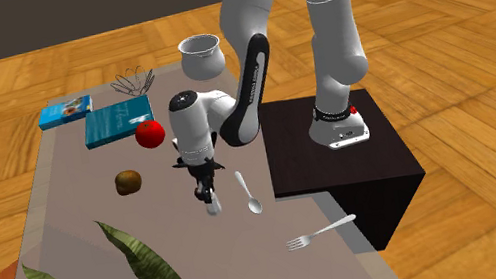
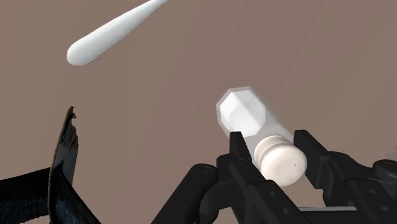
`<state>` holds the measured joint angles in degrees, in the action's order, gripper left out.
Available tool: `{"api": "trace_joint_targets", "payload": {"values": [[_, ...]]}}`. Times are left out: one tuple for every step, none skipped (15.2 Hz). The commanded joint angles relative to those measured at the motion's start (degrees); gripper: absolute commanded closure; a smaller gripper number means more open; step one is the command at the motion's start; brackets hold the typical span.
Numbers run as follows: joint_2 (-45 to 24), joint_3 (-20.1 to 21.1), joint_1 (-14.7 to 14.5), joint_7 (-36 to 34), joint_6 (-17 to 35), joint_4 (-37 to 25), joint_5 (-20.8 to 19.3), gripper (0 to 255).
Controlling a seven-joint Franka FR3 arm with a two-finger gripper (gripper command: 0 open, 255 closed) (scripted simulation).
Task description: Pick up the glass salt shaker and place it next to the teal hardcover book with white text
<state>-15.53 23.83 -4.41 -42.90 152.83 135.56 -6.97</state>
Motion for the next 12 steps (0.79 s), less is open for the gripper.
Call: {"api": "trace_joint_targets", "payload": {"values": [[1.1,0.5,0.4,0.6,-1.0,0.0,0.9,255],[1.9,0.9,0.6,1.0,-1.7,0.0,1.5,255],[2.6,1.2,0.8,1.4,-2.4,0.0,2.1,255],[3.3,1.4,1.0,1.7,-3.1,0.0,2.7,255],[4.1,1.7,1.2,2.1,-3.8,-0.1,3.2,255],[4.8,2.0,1.4,2.5,-4.6,-0.2,3.8,255],[5.5,2.2,1.6,2.9,-5.3,-0.2,4.4,255],[6.2,2.4,1.7,3.2,-6.0,-0.3,4.9,255],[6.9,2.6,1.8,3.6,-6.8,-0.4,5.5,255],[7.6,2.7,2.0,3.9,-7.5,-0.5,6.0,255],[8.3,2.9,2.1,4.3,-8.3,-0.7,6.5,255],[9.0,3.0,2.1,4.6,-9.0,-0.8,7.0,255]]}}
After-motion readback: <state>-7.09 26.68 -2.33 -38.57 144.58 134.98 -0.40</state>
